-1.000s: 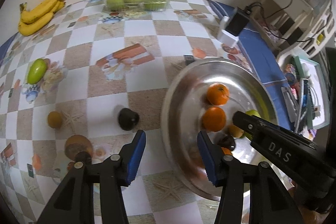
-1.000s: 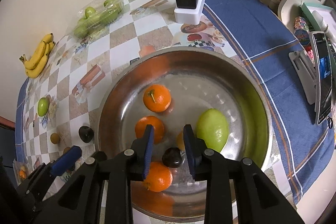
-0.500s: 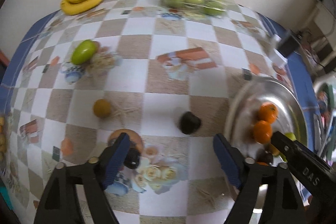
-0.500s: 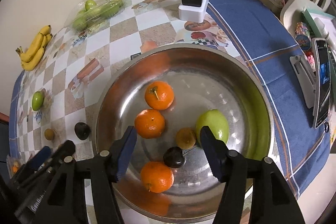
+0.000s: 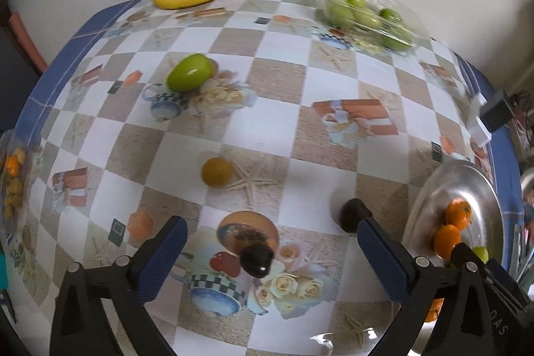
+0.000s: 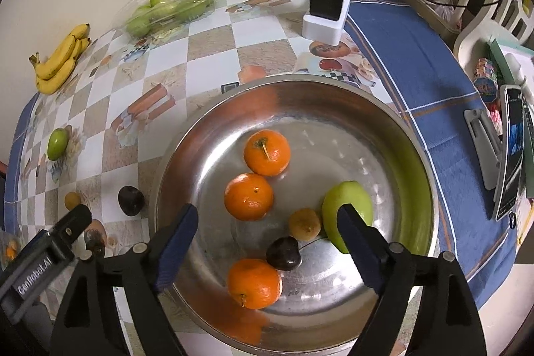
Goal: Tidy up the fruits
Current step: 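Withdraw both tools from the bowl back over the remaining fruit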
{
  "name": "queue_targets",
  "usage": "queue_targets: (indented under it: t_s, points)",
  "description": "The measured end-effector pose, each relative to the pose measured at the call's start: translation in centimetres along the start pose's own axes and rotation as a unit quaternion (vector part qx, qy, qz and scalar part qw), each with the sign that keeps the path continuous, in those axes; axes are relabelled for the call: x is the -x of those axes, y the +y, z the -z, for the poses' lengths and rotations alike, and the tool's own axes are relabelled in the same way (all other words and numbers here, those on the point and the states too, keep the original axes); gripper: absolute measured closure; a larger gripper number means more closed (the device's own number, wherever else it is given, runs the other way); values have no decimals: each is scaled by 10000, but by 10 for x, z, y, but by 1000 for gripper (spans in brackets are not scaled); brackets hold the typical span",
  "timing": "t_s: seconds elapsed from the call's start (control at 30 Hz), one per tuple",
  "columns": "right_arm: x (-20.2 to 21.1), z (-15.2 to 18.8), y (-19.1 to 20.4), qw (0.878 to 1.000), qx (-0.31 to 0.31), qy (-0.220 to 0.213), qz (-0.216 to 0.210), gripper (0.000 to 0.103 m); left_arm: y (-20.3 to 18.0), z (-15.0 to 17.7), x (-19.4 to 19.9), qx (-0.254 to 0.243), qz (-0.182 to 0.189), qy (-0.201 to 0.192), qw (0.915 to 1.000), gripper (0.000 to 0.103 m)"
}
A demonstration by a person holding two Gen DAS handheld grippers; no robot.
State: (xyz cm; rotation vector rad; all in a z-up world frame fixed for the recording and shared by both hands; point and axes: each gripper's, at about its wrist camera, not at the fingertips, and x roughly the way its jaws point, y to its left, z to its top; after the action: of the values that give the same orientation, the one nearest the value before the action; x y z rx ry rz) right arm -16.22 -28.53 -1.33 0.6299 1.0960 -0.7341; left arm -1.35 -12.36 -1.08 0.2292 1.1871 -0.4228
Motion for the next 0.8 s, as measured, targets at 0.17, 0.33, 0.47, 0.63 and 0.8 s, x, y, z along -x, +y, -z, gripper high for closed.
queue_targets:
  t_s: [0.17, 0.33, 0.47, 0.63, 0.8]
  points:
    - [0, 0, 4, 9998, 138, -85, 63, 4, 9, -2, 0, 180, -67, -13, 9998, 0]
    - [-1, 1, 6, 9998, 167, -90, 102, 0, 16, -3, -2, 307, -22, 54, 9995, 0]
    - [-1, 2, 7, 9998, 176, -98, 91, 0, 18, -4, -3, 331, -19, 86, 9994, 0]
    - [0, 4, 12, 9995, 276, -110, 120, 0, 26, -8, 0, 390, -21, 62, 9992, 0]
    - [0, 5, 18, 9994, 329, -126, -19, 0, 42, -14, 2, 454, -173, -5, 9988, 0]
